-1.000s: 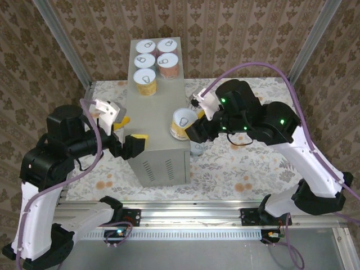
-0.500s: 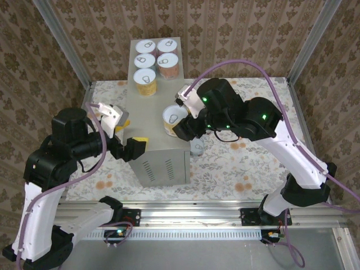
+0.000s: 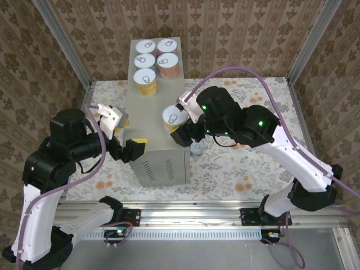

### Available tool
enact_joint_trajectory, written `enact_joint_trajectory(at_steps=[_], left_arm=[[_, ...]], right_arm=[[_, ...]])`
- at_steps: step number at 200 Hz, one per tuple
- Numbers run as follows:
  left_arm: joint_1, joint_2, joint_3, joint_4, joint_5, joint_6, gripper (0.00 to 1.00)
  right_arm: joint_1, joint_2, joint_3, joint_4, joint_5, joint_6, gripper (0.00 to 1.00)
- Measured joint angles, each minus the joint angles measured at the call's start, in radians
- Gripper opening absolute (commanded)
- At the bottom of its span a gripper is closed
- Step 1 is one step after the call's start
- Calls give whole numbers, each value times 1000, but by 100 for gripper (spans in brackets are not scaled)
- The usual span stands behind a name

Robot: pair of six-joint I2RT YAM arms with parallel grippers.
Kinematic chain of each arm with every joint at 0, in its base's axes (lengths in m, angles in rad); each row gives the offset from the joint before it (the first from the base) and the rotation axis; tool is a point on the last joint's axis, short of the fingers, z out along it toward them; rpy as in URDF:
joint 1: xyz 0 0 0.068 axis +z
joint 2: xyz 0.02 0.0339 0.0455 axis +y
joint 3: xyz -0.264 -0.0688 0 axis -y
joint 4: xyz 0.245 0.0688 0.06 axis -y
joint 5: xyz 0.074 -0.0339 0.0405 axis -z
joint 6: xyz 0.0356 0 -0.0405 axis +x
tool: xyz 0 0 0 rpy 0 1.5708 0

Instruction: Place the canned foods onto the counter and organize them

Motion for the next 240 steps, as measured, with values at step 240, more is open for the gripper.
enact_joint_trajectory(at_steps=[240], left_arm=[[0, 1, -79, 87, -4, 10, 100]], right_arm=[[-41, -61, -286, 441, 47, 18, 85]])
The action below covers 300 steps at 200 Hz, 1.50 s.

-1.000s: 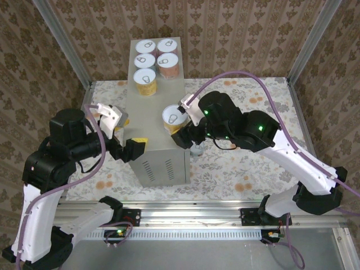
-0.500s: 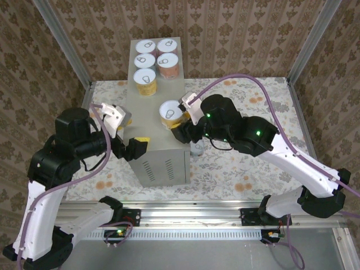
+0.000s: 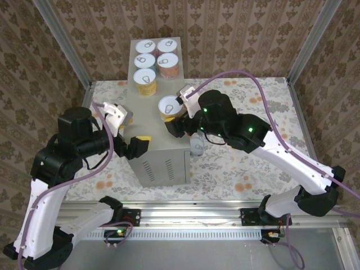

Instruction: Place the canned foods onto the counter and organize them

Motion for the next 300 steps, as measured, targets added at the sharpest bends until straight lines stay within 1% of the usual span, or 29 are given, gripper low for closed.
enact_joint_trajectory(at_steps=[17, 47, 72, 126, 165, 195, 234, 300], left_arm=[[0, 0, -6, 5, 0, 0, 100], [0, 0, -21, 19, 0, 0, 100], [0, 0, -33, 36, -3, 0, 100], [0, -2, -69, 61, -19, 0, 100], [0, -2, -76, 72, -26, 0, 100], [0, 0, -78, 86, -26, 0, 100], [0, 0, -78, 89, -27, 1, 100], [0, 0, -78, 90, -26, 2, 100]], right_arm=[[0, 18, -9, 10, 0, 0, 83], [-5, 32, -24, 43, 0, 0, 71], [-19, 32, -44, 89, 0, 0, 67], [-96, 68, -50, 170, -6, -1, 66], [-128, 150, 27, 179, -11, -20, 66], [-136, 208, 83, 180, -6, -27, 66], [-137, 244, 119, 183, 22, -34, 66], [-142, 250, 125, 183, 57, -34, 67]])
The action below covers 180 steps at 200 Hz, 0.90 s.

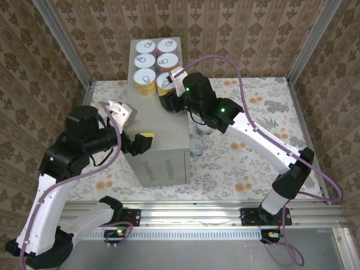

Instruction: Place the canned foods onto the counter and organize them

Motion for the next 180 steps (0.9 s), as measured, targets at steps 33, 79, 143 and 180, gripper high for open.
enact_joint_trajectory(at_steps=[33, 79, 143, 180], left_arm=[[0, 2, 0, 0, 0, 3, 100], [0, 3, 0, 0, 0, 6, 100], [0, 3, 0, 0, 0, 6, 100], [0, 3, 0, 0, 0, 7, 100]], right_arm=[[-5, 1, 1, 0, 4, 0, 68], [-12, 16, 16, 0, 19, 0, 68], [-16, 35, 35, 0, 27, 0, 70], [-19, 45, 44, 0, 29, 0, 78]])
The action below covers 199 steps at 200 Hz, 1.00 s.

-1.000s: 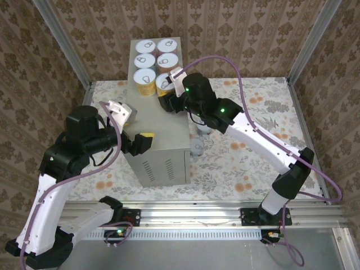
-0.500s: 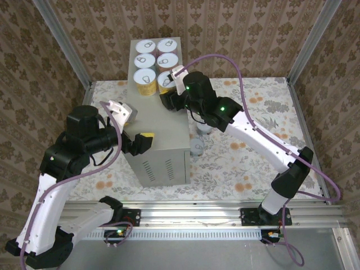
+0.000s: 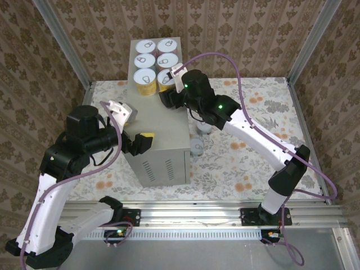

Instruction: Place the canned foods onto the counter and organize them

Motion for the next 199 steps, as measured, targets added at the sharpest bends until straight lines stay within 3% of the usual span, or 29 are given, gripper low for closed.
enact_joint_trajectory(at_steps=[68, 199], left_arm=[[0, 0, 0, 0, -6, 0, 100], [0, -6, 0, -1, -16, 0, 100]], right_arm=[[0, -13, -24, -4, 24, -7, 90], [0, -246, -281, 31, 62, 24, 97]])
